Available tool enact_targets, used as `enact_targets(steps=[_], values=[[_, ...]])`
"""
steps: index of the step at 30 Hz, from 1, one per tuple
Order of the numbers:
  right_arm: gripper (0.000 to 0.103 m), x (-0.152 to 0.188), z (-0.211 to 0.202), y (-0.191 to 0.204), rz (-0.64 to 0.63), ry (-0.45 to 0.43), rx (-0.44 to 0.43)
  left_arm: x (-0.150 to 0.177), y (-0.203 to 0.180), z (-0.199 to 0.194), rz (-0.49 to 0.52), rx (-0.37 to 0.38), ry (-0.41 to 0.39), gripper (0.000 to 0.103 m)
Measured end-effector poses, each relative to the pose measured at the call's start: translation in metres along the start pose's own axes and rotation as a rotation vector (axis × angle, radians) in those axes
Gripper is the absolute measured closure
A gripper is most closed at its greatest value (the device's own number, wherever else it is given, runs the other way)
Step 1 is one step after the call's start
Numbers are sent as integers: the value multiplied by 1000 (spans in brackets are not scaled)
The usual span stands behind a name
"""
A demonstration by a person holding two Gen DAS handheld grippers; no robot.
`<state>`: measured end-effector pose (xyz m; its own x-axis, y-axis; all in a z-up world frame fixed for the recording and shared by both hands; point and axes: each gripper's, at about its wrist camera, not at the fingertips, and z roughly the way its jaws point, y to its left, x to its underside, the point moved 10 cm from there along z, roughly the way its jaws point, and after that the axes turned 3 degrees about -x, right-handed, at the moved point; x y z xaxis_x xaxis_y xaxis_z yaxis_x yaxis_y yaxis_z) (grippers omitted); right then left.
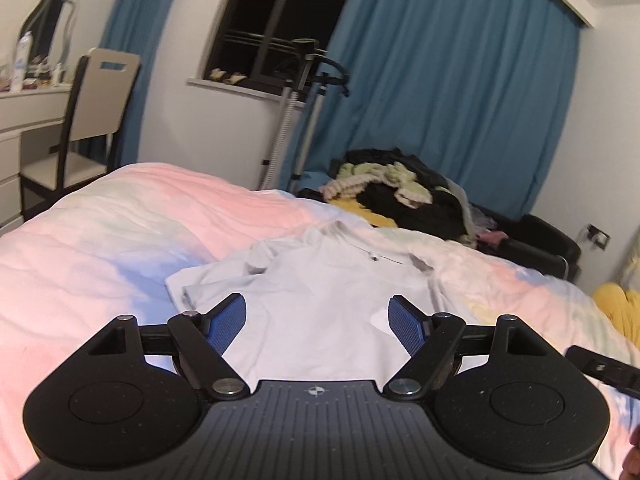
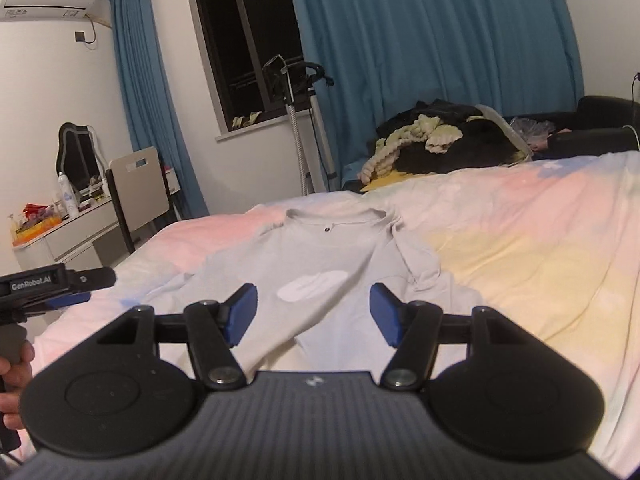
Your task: Fold clothes
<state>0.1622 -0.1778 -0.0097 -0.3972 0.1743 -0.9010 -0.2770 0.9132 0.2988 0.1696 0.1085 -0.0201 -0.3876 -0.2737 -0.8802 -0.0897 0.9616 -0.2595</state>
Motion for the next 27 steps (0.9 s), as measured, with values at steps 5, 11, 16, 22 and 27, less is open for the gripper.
enact_targets(steps=[5, 11, 16, 22, 27], values=[[38, 4, 6, 2, 14, 4, -6, 8, 26, 16, -133, -23, 69, 22], [30, 11, 14, -14, 84, 33, 12, -4, 75, 65, -269, -118, 131, 23], [29, 20, 28, -28, 138, 60, 12, -26, 117, 108, -300, -193, 129, 26], [29, 23, 53, -42, 174, 75, -1, -5, 146, 158, -440, -175, 246, 49], [29, 32, 70, -54, 212, 110, -4, -26, 152, 169, -445, -158, 221, 96]])
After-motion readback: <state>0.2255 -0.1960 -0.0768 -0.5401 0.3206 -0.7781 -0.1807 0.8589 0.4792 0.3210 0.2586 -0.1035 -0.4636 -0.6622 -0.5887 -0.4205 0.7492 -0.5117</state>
